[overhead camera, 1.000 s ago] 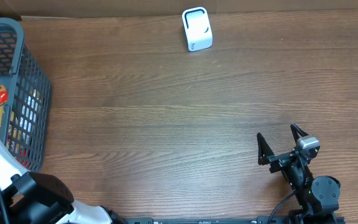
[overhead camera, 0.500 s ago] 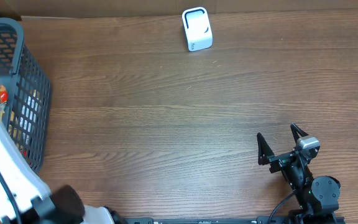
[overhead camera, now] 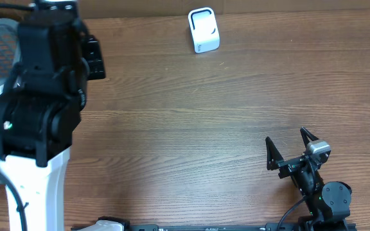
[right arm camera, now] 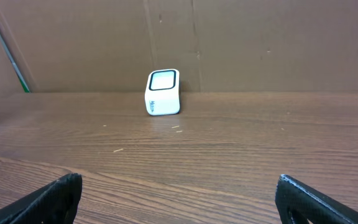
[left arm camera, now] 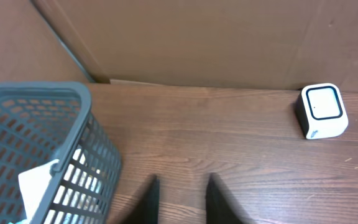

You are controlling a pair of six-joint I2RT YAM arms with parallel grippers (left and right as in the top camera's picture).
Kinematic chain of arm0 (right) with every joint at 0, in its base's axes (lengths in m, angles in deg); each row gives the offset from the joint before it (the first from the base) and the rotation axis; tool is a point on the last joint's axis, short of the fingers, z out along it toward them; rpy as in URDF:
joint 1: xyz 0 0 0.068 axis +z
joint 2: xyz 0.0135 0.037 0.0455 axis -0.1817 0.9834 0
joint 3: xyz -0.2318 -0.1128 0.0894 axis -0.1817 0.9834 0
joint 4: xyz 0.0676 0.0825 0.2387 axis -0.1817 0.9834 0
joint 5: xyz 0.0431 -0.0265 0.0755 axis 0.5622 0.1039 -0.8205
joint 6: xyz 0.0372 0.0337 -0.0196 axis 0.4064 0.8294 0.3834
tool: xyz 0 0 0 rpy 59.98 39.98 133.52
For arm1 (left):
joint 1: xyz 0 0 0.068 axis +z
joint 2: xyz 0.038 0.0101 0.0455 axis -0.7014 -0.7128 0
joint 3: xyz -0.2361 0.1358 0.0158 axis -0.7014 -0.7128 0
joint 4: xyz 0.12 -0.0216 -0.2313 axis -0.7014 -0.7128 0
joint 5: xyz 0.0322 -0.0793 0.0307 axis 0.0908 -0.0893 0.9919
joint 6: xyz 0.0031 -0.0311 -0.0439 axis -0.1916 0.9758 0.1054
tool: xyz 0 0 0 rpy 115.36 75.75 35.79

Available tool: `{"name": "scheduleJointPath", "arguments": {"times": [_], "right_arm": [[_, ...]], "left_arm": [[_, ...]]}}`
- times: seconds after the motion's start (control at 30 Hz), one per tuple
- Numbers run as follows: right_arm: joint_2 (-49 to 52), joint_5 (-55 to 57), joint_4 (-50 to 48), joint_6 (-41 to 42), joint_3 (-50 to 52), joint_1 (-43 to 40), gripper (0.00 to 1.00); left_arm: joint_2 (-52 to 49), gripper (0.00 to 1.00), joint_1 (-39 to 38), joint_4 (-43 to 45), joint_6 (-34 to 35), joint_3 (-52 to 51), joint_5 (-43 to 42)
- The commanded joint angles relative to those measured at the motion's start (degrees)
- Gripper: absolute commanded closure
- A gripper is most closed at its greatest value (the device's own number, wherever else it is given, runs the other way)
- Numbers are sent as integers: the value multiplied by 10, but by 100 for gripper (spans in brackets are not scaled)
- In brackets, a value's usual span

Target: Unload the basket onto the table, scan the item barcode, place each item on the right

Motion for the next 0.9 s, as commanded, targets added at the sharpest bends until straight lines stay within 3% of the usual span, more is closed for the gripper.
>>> {"name": "scheduleJointPath", "arguments": {"times": [0.0, 0.17, 0.37, 0.63, 0.87], "right_arm": [[-5, 3, -2, 2, -6, 0, 0], [-5, 3, -2, 2, -6, 0, 0], [-5, 3, -2, 2, -6, 0, 0], [-5, 3, -2, 2, -6, 0, 0], [-5, 3, -2, 2, -6, 0, 0]], "left_arm": [[-2, 52, 16, 5, 5, 2, 33], [-1, 0, 100, 5, 54, 2, 22], [-2, 0, 302, 1, 110, 2, -107], [-47, 0, 581, 0, 112, -27, -282], [-134, 0, 663, 1, -24, -94, -287]]}}
